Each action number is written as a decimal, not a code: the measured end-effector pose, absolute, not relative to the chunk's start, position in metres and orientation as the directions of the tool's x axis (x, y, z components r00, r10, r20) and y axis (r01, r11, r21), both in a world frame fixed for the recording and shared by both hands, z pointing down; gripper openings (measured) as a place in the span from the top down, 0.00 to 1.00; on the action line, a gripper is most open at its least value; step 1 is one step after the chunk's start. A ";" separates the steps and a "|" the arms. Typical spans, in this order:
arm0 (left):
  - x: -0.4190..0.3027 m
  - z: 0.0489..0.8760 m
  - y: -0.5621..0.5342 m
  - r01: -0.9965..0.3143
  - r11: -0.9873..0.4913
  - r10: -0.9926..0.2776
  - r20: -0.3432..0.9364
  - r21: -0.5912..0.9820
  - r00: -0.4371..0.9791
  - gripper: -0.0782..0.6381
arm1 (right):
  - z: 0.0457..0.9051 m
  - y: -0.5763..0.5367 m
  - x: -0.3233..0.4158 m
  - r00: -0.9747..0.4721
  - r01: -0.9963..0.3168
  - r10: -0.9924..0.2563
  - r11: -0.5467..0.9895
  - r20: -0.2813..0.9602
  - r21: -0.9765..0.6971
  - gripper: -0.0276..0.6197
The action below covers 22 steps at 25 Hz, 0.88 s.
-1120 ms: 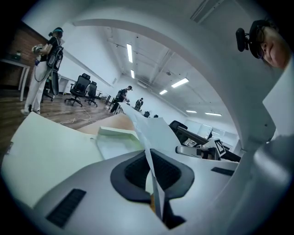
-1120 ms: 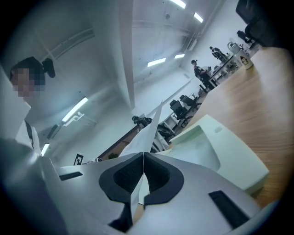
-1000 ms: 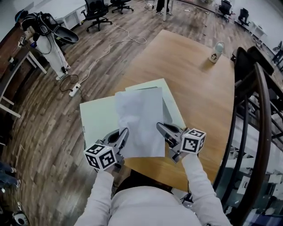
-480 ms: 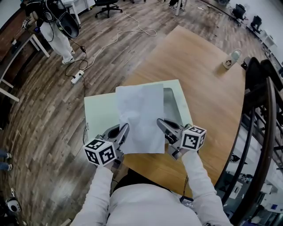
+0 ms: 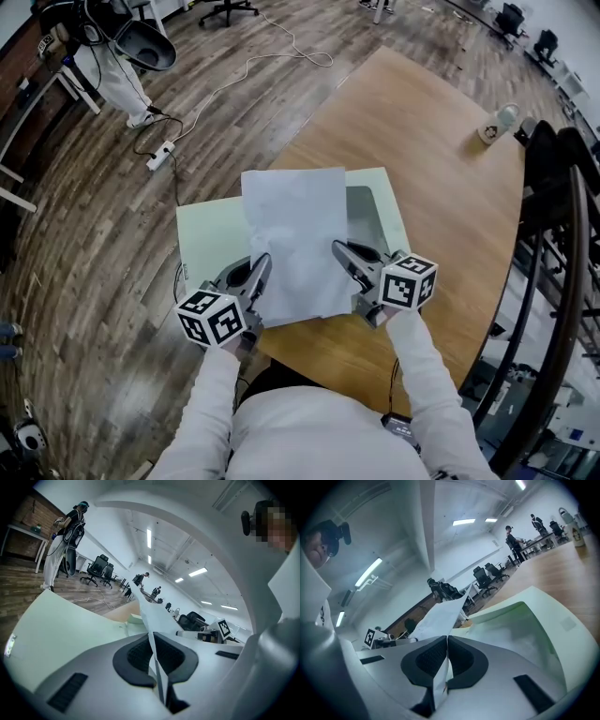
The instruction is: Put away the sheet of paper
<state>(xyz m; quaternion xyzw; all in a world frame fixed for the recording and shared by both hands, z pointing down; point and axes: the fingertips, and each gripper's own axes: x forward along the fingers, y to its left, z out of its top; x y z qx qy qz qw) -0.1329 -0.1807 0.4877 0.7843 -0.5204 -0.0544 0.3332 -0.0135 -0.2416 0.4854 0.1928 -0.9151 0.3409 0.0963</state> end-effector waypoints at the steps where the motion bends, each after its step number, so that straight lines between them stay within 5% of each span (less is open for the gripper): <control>1: -0.133 0.488 -0.183 -0.780 -0.238 -0.853 0.259 0.579 0.453 0.87 | 0.484 -0.245 -0.015 -0.906 -0.420 -0.288 0.701 0.310 -0.577 0.91; 10: -0.139 0.494 -0.204 -0.795 -0.218 -0.877 0.243 0.566 0.414 0.87 | 0.480 -0.276 -0.032 -0.923 -0.377 -0.266 0.768 0.277 -0.518 0.91; 22: -0.123 0.525 -0.204 -0.836 -0.205 -0.866 0.304 0.508 0.397 0.87 | 0.528 -0.279 -0.022 -0.813 -0.496 -0.298 0.805 0.500 -0.327 0.86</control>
